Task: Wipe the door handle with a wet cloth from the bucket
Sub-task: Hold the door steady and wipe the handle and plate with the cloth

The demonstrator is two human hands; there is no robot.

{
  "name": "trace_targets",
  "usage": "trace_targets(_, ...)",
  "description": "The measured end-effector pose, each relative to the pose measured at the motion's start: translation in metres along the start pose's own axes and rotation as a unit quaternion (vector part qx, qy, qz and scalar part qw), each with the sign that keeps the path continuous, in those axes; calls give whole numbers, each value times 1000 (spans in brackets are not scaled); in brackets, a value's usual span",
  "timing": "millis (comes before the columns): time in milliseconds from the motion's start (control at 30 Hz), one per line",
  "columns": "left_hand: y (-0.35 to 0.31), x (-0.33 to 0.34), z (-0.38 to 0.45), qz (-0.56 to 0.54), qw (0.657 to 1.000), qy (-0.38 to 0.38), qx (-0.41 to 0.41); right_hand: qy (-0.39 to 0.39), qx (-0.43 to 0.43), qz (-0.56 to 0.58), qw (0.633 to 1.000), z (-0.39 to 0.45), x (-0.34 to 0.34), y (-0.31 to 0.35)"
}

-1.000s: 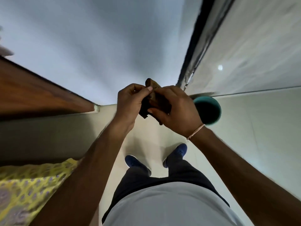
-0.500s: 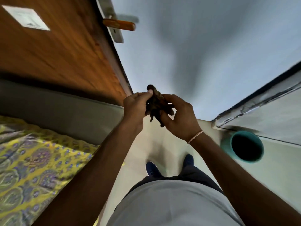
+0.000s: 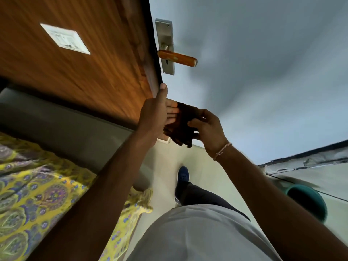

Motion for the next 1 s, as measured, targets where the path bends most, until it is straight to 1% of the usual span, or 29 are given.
trace_targets(67, -9, -17, 21, 21, 997, -35, 66, -15, 18, 33, 999, 27, 6, -3)
trace_targets(167, -22, -45, 41, 123, 976, -89, 156, -16, 57, 114, 992, 58, 23, -4)
trace_targets(233, -29, -60, 46, 163, 962, -117, 183, 1, 83, 185, 979, 70, 35, -5)
trace_targets(300, -35, -70, 51, 181, 954, -123, 203, 25, 97, 254, 962, 80, 50, -1)
trace_targets(400, -44, -79, 56, 211, 937, -123, 249, 69, 106, 295, 947, 86, 74, 8)
trace_targets(467, -53, -83, 59, 238, 918, -134, 287, 77, 112, 282, 950, 91, 85, 7)
trace_targets(533, -60, -89, 63, 256, 900, -142, 323, 61, 109, 251, 960, 97, 92, 4)
trace_targets(633, -64, -96, 73, 274, 884, -143, 351, -11, 118, 210, 971, 101, 92, 1)
trace_targets(700, -69, -102, 84, 282, 872, -133, 377, -45, 98, 174, 979, 101, 92, 9)
trace_targets(767, -76, -106, 92, 277, 861, -116, 410, -85, 57, 131, 986, 100, 91, 24)
trace_targets(867, -91, -109, 106, 275, 835, -64, 473, -153, -19, 75, 985, 94, 94, 49)
trace_targets(933, -98, -112, 112, 280, 818, -38, 500, -205, -66, 11, 976, 84, 97, 73)
trace_targets(1000, -107, -120, 114, 276, 797, -33, 536, -260, -125, -68, 955, 72, 100, 101)
Point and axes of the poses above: each hand's wrist, its own z-axis towards the middle knuckle, its own x-axis out of the palm, y = z × x, the point moved 8 cm from there along z, towards the middle knuckle, and after that the axes turned 8 degrees about -x, right-handed, at the moved point
